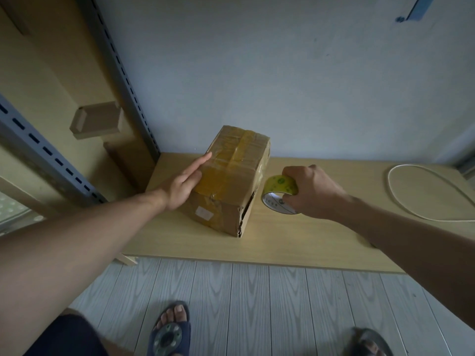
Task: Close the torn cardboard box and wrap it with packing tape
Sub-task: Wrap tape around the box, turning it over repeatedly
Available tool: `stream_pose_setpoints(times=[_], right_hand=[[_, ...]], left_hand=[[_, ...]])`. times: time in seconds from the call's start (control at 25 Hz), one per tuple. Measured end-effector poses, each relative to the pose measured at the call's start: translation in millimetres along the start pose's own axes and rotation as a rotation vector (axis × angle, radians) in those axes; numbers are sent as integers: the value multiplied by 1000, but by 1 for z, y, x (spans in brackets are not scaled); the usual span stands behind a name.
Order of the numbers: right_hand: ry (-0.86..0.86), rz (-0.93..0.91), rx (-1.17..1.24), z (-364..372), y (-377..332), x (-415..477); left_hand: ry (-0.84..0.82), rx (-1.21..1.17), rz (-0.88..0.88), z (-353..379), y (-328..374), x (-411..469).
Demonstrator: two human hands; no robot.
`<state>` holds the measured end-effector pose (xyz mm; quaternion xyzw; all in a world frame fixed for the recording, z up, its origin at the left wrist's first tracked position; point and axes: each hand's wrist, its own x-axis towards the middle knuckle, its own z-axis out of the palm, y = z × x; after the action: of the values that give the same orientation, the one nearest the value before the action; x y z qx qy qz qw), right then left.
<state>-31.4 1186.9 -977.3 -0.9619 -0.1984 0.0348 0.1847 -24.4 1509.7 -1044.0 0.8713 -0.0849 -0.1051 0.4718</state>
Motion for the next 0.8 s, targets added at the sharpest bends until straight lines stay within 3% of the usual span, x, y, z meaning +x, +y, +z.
stream_pose_setpoints(times=[0.32, 0.44, 0.56, 0.8], right_hand=[[-70, 32, -13, 18, 12, 1], [-124, 54, 16, 24, 15, -2], [-136, 42, 59, 25, 18, -7], [-21, -27, 149, 10, 21, -20]], left_hand=[[-22, 118, -54, -3, 16, -7], [5, 431, -156, 3, 57, -3], [-64, 671, -400, 37, 110, 0], [-43, 485, -443, 59, 120, 4]])
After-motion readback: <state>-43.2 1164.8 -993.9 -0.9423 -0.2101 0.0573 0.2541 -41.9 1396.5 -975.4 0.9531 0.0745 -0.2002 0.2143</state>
